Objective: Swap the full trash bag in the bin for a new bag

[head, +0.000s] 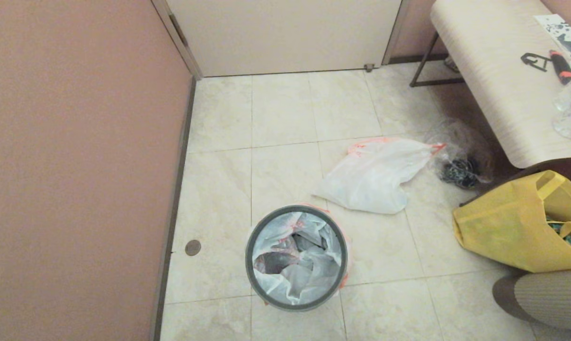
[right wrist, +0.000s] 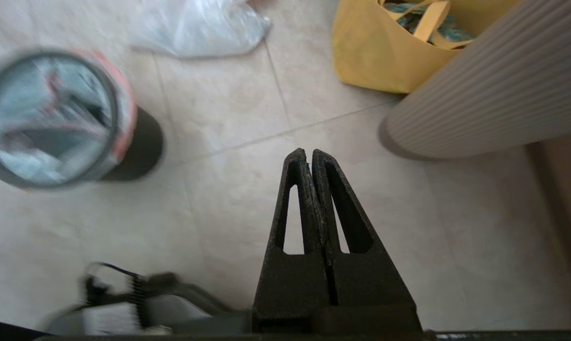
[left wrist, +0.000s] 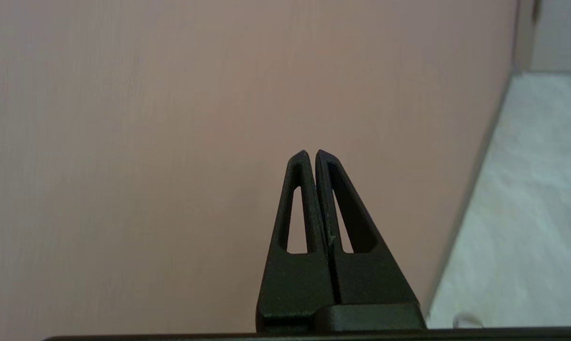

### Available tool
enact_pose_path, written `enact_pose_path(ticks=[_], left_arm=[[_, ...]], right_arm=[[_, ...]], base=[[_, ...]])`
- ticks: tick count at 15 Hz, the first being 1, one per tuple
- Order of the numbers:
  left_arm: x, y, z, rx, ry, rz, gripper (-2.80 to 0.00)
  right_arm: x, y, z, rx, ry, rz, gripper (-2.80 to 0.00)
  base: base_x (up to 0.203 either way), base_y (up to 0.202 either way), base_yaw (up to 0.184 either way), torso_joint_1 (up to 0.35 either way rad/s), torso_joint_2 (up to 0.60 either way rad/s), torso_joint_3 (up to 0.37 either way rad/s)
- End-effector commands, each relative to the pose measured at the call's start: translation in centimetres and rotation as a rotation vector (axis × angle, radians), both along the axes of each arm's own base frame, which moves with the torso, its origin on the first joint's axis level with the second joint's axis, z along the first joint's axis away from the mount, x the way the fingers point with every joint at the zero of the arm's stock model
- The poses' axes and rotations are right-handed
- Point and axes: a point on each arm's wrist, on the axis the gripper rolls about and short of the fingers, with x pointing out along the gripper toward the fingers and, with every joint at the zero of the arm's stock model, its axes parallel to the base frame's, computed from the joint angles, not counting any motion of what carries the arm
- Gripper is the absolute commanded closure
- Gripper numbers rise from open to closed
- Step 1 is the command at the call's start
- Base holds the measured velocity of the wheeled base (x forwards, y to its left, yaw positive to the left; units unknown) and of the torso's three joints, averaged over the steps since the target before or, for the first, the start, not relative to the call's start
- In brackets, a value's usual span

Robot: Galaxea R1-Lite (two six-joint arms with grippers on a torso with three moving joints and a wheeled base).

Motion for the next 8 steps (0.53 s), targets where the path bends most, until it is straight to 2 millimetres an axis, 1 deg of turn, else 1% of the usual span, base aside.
enact_pose_path(ticks=[1,3,5,7,8], left_arm=[[-1.6,0.0,-1.9,-0.016,-0.042,-0.021,0.0],[-2.1,-0.1,-3.6,-0.026,-0.004,-0.074,0.0],[-2.4,-0.2,-5.1,-0.016,0.037,-0.169,0.0],[-2.1,-0.5,-5.4,-0.004,0.055,-0.335,0.0],[-1.9,-0.7,-5.6,0.007,0.072,-0.434,0.0]], right_arm=[[-0.5,0.0,-1.2,-0.001,-0.035,-0.002,0.0],[0.3,0.0,-1.7,-0.001,-0.029,0.003,0.0],[2.2,0.1,-2.8,-0.025,-0.031,0.014,0.0],[4.1,0.1,-4.3,-0.072,-0.043,0.024,0.0],[5.3,0.1,-5.6,-0.091,-0.037,0.031,0.0]], base=[[0.0,0.0,0.0,0.0,0.0,0.0],[0.0,0.0,0.0,0.0,0.0,0.0],[0.0,0.0,0.0,0.0,0.0,0.0],[0.0,0.0,0.0,0.0,0.0,0.0],[0.0,0.0,0.0,0.0,0.0,0.0]])
